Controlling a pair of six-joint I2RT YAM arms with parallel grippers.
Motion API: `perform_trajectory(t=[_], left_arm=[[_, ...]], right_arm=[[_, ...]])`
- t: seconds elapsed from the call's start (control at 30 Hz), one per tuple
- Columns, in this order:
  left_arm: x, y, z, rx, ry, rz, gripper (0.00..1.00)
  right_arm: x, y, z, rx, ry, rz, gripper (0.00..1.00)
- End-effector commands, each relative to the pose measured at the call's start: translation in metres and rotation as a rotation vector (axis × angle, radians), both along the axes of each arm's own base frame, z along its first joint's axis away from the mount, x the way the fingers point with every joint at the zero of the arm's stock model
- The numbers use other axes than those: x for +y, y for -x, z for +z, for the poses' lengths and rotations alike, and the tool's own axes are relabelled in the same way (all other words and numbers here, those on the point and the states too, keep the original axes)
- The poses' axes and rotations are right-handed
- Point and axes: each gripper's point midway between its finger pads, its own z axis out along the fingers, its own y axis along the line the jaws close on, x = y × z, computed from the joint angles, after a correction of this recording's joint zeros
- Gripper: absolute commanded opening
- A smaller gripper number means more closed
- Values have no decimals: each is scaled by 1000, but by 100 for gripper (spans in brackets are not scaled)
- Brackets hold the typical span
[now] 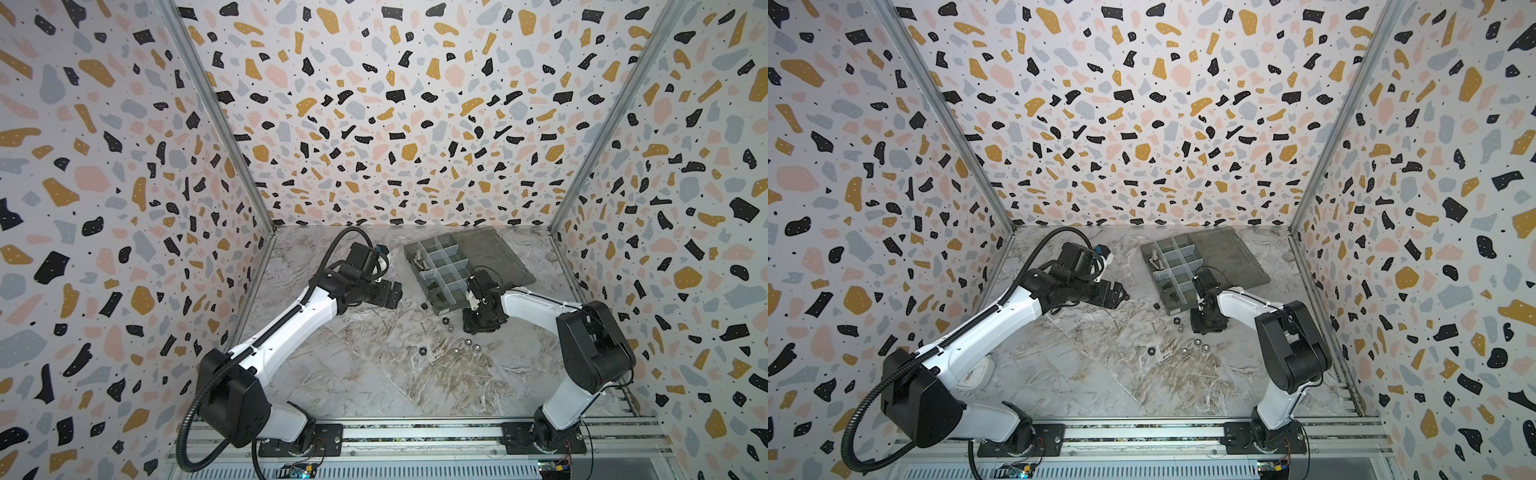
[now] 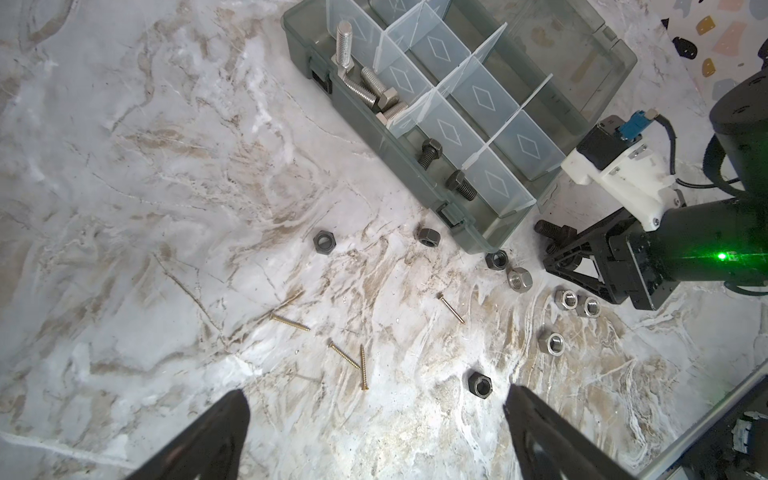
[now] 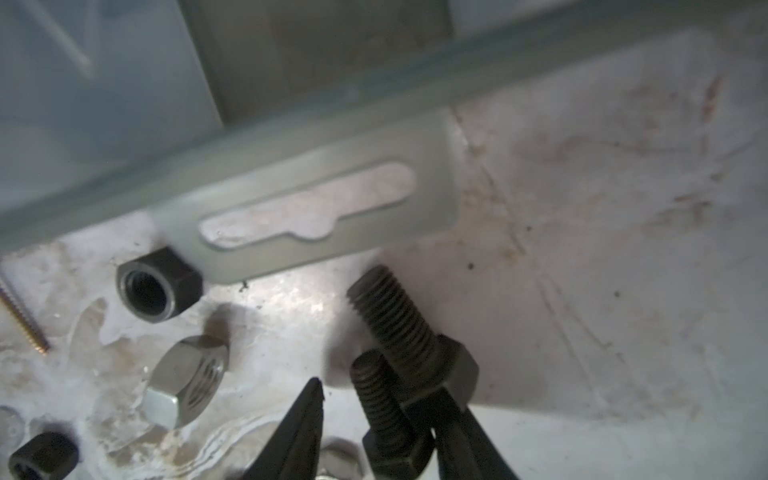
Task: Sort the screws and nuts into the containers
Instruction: 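Grasp a black hex bolt with the right gripper while the left gripper withdraws, then carry the black bolt with the right gripper into an organizer compartment and release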
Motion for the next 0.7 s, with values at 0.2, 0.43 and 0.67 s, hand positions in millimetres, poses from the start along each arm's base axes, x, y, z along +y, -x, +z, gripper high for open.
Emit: perform_trajectory(t=[0.2,0.43,0.67], left_arm=[[-1,-5,3,-24,25,-2,97],[2,-6,4,-27,20,9,97],[3,-13,9,-36,25,20,97]], right_arm=[[-12,32,-17,130,80,-2,26],[-8,31,1,129,60,2,15],[8,7,52,46,3,15,15]])
